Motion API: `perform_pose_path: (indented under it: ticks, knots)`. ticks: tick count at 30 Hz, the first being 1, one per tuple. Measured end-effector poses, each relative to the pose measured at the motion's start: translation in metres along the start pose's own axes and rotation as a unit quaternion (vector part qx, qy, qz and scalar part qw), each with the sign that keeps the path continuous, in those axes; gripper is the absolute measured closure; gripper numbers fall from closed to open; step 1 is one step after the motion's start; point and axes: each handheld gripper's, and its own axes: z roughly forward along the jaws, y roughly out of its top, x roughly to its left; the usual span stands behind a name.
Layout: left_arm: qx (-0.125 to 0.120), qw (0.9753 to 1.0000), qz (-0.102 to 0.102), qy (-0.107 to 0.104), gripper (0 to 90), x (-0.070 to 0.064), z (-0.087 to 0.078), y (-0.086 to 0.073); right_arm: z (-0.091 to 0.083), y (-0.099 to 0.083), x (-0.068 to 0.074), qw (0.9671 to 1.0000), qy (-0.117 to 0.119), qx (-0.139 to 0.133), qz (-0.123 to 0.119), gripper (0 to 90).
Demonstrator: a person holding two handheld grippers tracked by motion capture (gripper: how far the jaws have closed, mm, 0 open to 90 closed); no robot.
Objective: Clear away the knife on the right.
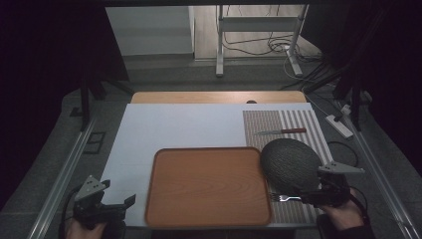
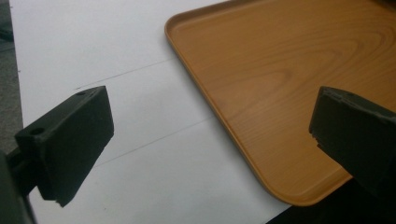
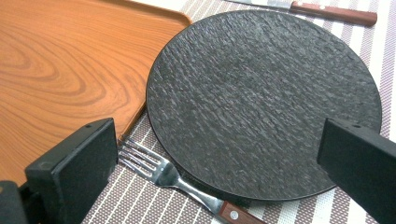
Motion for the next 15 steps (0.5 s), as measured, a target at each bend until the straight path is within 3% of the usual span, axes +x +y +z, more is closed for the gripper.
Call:
perform_pose_path:
  ticks: [15]
  knots:
    - [0.006, 0.9999, -0.009, 0.006, 1.1, 0.0011, 0.0009, 0.0003, 0.0026, 0.0011, 0.0012, 0.9998, 0.012, 0.013, -0.007, 0.0]
